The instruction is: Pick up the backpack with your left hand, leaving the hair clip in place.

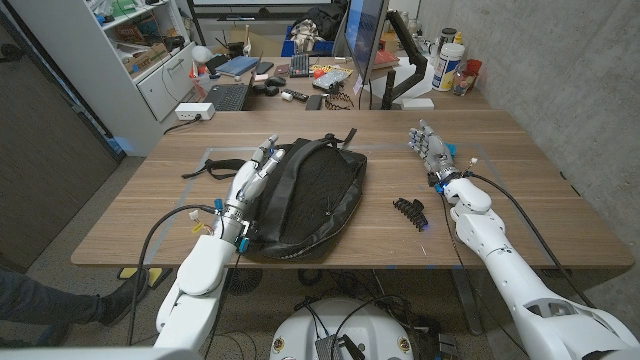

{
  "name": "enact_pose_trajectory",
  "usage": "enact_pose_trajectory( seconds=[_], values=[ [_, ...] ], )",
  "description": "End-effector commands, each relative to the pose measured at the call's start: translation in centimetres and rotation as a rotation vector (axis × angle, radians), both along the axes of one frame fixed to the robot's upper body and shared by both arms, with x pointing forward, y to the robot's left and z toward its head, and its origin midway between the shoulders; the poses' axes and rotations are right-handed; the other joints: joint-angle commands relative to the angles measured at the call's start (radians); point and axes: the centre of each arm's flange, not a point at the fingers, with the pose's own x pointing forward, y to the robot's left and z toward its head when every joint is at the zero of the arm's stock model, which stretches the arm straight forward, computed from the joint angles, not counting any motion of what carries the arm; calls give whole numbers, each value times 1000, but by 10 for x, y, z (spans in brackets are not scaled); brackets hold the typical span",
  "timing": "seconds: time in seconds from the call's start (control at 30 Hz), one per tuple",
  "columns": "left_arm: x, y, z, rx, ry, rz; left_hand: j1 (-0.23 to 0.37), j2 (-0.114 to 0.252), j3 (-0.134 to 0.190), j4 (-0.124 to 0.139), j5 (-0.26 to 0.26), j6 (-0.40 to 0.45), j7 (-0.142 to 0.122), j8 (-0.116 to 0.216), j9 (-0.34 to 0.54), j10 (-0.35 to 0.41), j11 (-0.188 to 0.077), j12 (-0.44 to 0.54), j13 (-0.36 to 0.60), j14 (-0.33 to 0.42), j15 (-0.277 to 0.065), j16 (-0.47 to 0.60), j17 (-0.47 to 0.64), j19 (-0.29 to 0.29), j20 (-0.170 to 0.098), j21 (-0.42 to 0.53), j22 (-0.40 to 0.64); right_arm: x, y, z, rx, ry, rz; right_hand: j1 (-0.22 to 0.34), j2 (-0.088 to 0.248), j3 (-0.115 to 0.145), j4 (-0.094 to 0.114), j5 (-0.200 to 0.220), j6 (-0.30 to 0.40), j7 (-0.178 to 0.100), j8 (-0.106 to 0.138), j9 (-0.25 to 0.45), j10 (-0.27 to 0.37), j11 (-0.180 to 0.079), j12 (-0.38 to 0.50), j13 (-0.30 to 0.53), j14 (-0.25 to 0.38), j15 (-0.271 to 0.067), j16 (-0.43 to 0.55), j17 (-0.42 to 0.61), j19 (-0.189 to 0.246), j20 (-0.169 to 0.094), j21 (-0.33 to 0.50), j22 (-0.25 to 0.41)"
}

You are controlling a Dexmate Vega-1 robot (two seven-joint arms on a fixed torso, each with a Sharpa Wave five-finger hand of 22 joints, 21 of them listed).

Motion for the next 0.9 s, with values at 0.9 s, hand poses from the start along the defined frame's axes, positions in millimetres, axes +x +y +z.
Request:
enact_pose_trajectory(
  seconds=[0.9],
  values=[
    [-46,-3,-28,106,12,98,24,7,0,-13,0,16,1,6,5,3,18,1,4,10,13,5,4,1,16,-10,2,2,4,4,-9,-4,9,2,12,0,-7,6,-1,-14,-2,3,7,-8,-3,4,8,2,-4,4,-19,6,-20,2]
  ],
)
